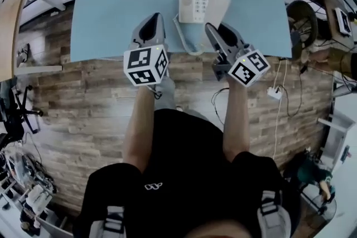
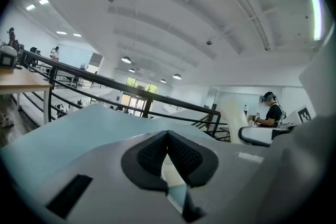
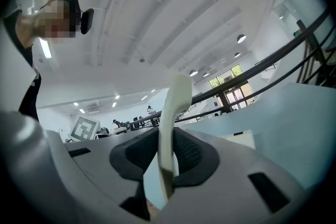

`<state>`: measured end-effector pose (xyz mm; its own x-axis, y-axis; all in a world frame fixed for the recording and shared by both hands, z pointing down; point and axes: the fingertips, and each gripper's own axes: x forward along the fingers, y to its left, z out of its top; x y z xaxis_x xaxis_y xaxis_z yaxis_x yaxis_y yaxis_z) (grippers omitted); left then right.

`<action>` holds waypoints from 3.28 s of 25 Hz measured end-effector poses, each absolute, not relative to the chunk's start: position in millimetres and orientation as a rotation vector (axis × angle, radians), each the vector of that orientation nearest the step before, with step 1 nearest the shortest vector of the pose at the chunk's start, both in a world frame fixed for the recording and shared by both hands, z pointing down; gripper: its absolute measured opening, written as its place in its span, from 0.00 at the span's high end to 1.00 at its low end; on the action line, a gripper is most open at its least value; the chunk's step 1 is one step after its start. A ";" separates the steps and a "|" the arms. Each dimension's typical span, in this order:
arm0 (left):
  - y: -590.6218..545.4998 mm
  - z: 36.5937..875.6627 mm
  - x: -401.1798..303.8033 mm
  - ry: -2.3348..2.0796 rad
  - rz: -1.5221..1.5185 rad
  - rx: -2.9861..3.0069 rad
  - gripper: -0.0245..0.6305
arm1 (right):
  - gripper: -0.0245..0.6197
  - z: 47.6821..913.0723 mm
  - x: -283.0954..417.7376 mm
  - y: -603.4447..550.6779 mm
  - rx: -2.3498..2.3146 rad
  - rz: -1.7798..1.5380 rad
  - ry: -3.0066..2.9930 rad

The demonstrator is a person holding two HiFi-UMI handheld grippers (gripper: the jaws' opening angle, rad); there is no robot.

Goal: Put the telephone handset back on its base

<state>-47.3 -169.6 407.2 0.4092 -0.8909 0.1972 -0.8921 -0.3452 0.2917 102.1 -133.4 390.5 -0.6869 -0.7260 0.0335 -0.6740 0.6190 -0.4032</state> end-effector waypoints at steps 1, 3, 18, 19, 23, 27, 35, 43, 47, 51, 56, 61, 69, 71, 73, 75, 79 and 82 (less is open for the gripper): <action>-181.6 411.1 -46.9 -1.522 0.006 2.315 0.96 | 0.84 393.8 101.6 -145.0 -1.183 -0.612 2.696; -203.9 418.7 -44.2 -1.490 0.013 2.309 0.96 | 0.84 401.6 99.0 -166.4 -1.194 -0.654 2.699; -296.7 468.1 -30.9 -1.385 0.087 2.251 0.96 | 0.84 477.4 91.7 -261.5 -1.208 -0.985 2.665; -297.6 467.3 -29.3 -1.388 0.092 2.251 0.96 | 0.84 482.7 91.9 -265.4 -1.200 -1.011 2.659; -300.2 465.6 -29.7 -1.401 0.118 2.252 0.96 | 0.84 505.6 89.4 -276.6 -1.168 -1.118 2.626; -305.4 472.0 -34.1 -1.431 0.127 2.219 0.96 | 0.84 519.6 81.2 -292.8 -1.097 -1.188 2.639; -305.9 485.6 -38.5 -1.453 0.153 2.180 0.96 | 0.84 535.5 65.2 -318.3 -1.030 -1.304 2.611; -309.8 488.4 -42.5 -1.481 0.150 2.152 0.96 | 0.84 545.2 51.1 -327.2 -0.916 -1.451 2.576; -310.5 490.4 -42.8 -1.486 0.149 2.145 0.96 | 0.83 547.8 47.8 -328.4 -0.848 -1.499 2.546; -312.3 491.9 -46.2 -1.487 0.146 2.139 0.96 | 0.83 551.3 44.7 -331.9 -0.808 -1.554 2.516; -311.6 492.7 -43.2 -1.478 0.146 2.143 0.96 | 0.83 559.7 51.6 -329.0 -0.847 -1.649 2.466; -315.5 493.0 -44.9 -1.475 0.146 2.140 0.96 | 0.83 552.4 47.4 -336.4 -0.755 -1.572 2.525; -315.5 494.9 -42.6 -1.462 0.146 2.140 0.96 | 0.80 560.0 52.8 -331.7 -0.862 -1.603 2.505; -316.0 494.9 -40.9 -1.459 0.145 2.143 0.96 | 0.75 570.1 64.0 -328.9 -1.025 -1.617 2.546; -316.7 495.5 -38.6 -1.453 0.147 2.148 0.96 | 0.70 574.3 71.2 -327.0 -1.149 -1.585 2.600; -317.9 496.0 -36.1 -1.445 0.154 2.155 0.96 | 0.68 573.4 73.9 -325.1 -1.204 -1.559 2.615; -321.1 492.6 -34.1 -1.441 0.139 2.155 0.96 | 0.65 565.5 83.0 -316.8 -1.302 -1.517 2.599; -320.7 493.5 -33.4 -1.437 0.130 2.150 0.96 | 0.66 566.2 87.7 -302.5 -1.382 -1.482 2.656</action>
